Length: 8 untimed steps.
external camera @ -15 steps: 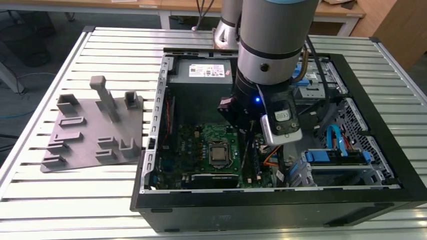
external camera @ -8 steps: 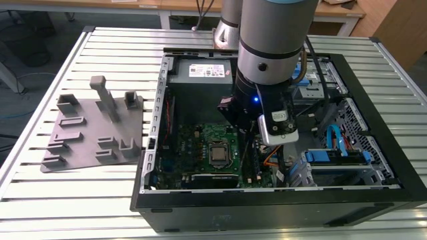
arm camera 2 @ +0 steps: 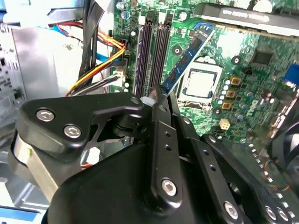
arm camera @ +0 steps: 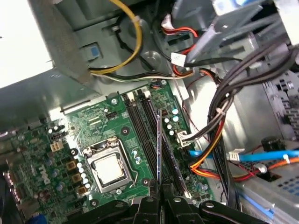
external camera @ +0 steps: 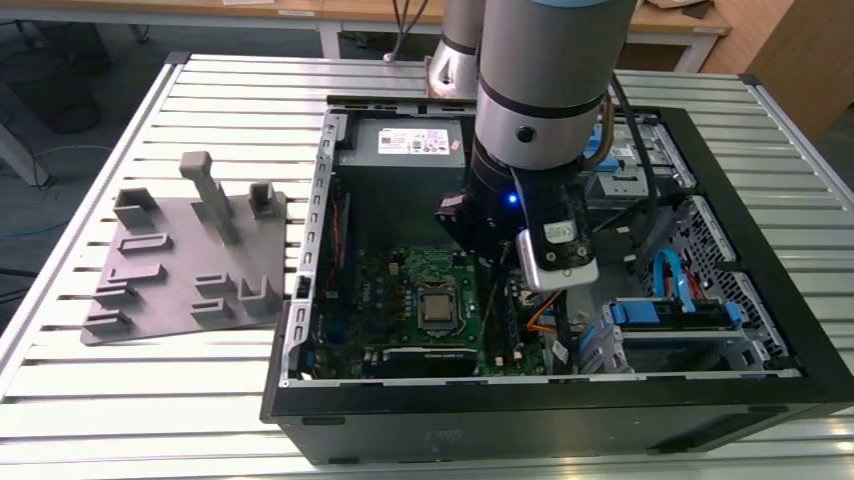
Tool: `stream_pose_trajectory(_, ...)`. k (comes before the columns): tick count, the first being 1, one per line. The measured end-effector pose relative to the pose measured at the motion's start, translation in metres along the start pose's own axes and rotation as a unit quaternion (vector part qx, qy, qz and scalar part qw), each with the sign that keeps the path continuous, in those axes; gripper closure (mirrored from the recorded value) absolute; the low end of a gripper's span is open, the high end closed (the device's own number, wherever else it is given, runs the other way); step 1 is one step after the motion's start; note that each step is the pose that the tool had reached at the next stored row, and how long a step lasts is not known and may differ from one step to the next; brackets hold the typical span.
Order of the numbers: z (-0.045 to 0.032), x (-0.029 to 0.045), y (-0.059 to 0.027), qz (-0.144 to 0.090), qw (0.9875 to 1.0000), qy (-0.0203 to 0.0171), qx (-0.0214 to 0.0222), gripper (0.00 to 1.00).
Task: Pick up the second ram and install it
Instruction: 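Insert the second ram into the second slot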
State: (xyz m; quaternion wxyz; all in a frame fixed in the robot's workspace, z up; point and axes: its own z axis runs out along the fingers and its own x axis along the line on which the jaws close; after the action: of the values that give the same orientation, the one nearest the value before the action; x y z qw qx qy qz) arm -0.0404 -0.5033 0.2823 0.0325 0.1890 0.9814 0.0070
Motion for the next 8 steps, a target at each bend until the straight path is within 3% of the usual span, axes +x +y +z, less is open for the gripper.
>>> stream_pose_trajectory(4, 0.0004, 0.0000, 0.0000, -0.037, 0.9993, 0.0010, -0.0024, 0.86)
stream_pose_trajectory(8, 0.0007, 0.0000, -0.0001, -0.073, 0.9973, 0.0019, -0.0046, 0.86)
